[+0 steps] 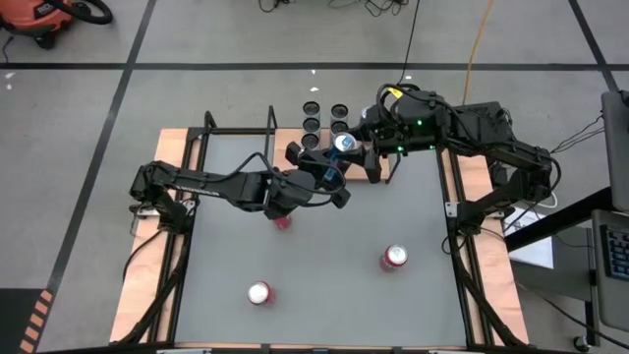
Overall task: Place canned beverage on shelf
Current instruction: Put the blue soda can aligned with the other blue soda can on the shelf
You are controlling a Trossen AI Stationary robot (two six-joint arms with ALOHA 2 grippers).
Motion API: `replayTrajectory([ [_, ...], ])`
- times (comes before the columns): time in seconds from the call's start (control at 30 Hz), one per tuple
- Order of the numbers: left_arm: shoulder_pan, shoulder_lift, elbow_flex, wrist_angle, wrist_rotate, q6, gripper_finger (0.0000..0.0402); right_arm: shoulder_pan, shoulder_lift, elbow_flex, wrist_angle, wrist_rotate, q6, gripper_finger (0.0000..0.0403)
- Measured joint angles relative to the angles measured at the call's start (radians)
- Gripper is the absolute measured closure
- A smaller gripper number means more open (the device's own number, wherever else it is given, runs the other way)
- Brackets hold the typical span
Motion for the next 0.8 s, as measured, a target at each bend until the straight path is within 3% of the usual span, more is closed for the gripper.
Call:
replayTrajectory([
  [0.23,-0.003,0.0,0.0,-0.001,-0.001,-0.002,0.0162,0.0,0.0,0.0,-0.011,0.001,0.003,0.0204],
  [0.57,-0.004,0.0,0.0,0.01,0.001,0.0,0.0162,0.0,0.003,0.0,-0.022,-0.001,0.024,0.0137],
  [0.8,-0.004,0.0,0.0,0.008,0.001,0.0,0.0162,0.0,0.003,0.0,-0.01,0.0,0.022,0.0131],
])
